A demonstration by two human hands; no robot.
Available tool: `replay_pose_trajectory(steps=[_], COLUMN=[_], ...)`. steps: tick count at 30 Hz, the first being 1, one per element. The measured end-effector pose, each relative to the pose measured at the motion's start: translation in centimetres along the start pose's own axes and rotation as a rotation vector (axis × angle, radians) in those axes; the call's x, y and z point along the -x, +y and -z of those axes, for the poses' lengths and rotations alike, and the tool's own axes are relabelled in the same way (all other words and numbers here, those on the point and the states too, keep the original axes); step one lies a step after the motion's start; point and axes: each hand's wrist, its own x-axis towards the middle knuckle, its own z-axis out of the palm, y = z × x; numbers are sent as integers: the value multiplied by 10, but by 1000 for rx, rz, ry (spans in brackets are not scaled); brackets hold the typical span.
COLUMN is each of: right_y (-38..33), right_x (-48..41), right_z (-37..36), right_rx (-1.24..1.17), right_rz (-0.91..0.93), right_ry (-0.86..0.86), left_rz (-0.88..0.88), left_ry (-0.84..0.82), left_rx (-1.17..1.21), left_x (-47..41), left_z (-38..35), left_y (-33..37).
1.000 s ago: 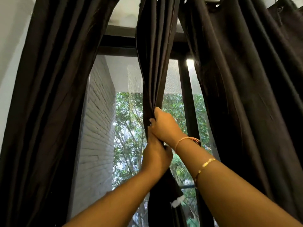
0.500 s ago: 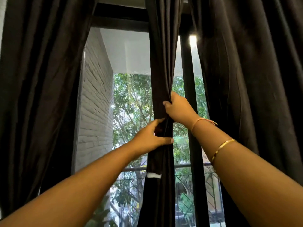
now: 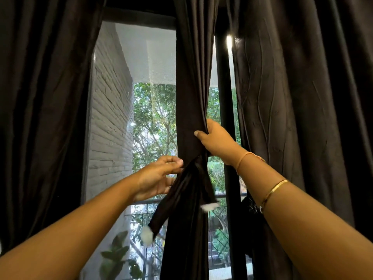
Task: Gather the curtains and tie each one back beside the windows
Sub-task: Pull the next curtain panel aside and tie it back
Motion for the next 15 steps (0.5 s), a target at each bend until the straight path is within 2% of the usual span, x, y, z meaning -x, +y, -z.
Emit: replay_pose_trajectory(steps=[6, 10, 15], right_y=[0, 0, 1], right_x=[0, 1, 1], right_z=[-1, -4, -1], right_rx=[-75, -44, -20], right_rz=[-19, -26, -19], right_ry=[-3, 30, 25], left_rz=[17, -17, -124], left_ry=[-20, 162, 372], left_rx=[-249, -496, -563], left_x=[10, 7, -5], left_z=[0, -12, -15], left_y=[-1, -1, -1])
